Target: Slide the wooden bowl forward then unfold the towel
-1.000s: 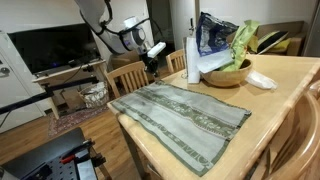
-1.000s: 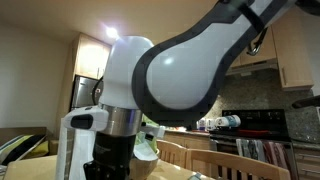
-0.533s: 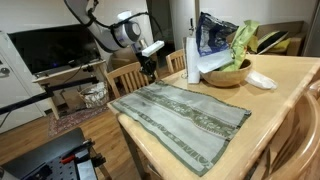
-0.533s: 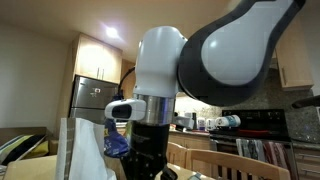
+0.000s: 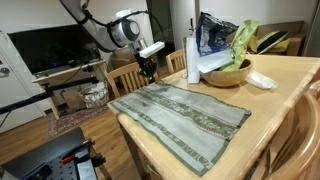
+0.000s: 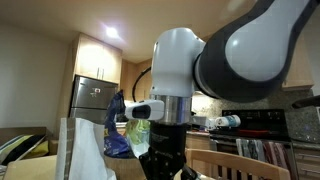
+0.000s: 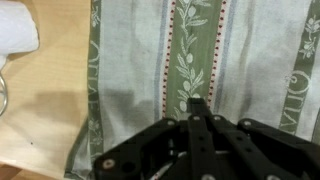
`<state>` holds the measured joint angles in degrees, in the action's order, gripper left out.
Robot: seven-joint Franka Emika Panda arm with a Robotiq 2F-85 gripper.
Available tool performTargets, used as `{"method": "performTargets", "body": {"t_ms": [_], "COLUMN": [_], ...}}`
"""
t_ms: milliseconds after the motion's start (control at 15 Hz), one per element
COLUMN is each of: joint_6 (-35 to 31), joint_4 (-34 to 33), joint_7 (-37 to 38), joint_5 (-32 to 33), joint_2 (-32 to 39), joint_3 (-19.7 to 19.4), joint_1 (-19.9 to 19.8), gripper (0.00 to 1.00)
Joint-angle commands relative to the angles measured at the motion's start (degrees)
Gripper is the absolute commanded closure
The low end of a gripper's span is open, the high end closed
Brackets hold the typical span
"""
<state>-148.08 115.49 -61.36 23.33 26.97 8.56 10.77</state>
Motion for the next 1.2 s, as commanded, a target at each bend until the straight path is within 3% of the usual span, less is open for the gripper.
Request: {"method": "performTargets", "body": {"t_ms": [0,267,1133], "joint_6": [0.21,0.45,-0.14], "joint_4": [-0.1,-0.38,-0.43], "joint_7": [0.18,1.02,4.53], "joint_5": [0.31,0.65,-0.95], "joint_2": [0.02,0.1,1.73], "joint_3": [0.55,-0.11,-4.02], "joint_1": [-0.52,-0.46,-6.52], "gripper": [0.96,0.96,0.98]}}
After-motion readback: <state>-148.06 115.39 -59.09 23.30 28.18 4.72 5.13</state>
